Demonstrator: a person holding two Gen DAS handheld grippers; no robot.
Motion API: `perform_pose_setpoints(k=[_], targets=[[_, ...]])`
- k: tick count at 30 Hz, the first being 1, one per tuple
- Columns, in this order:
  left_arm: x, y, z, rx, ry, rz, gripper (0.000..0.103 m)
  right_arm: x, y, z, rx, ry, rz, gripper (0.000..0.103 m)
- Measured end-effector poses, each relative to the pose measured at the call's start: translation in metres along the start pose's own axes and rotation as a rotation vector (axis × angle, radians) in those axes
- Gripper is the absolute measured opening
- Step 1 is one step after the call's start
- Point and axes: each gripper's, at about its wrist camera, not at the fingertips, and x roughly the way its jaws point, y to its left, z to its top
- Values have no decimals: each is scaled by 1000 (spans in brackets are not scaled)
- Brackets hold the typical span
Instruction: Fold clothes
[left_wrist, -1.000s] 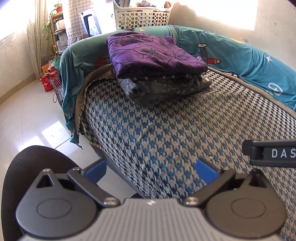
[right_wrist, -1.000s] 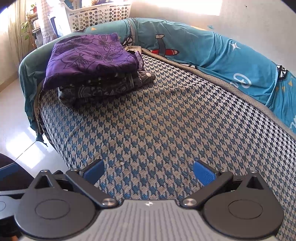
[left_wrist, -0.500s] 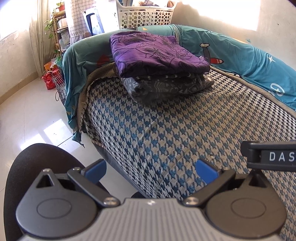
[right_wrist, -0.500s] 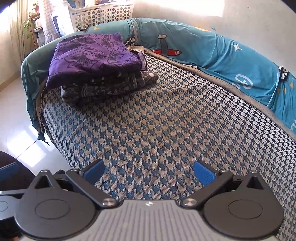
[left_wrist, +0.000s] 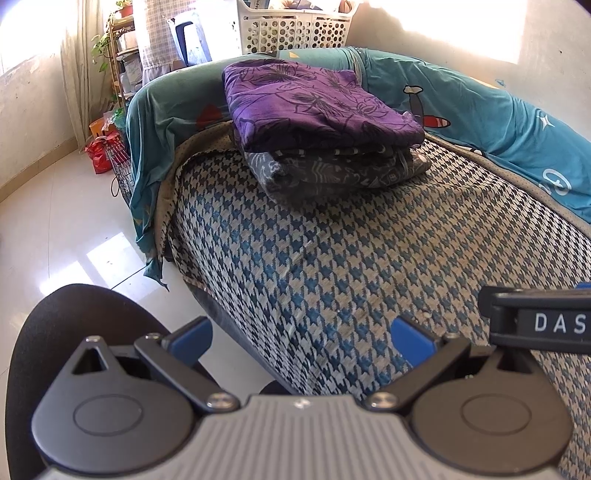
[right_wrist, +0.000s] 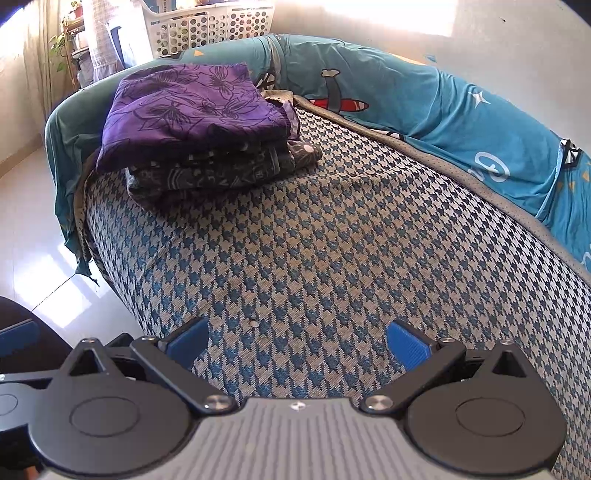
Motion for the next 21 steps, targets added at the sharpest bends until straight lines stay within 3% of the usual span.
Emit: perform_pose_setpoints(k=[21], targets=[[0,0,0,-2,-2,5,103,0,2,0,0,1,3,103]])
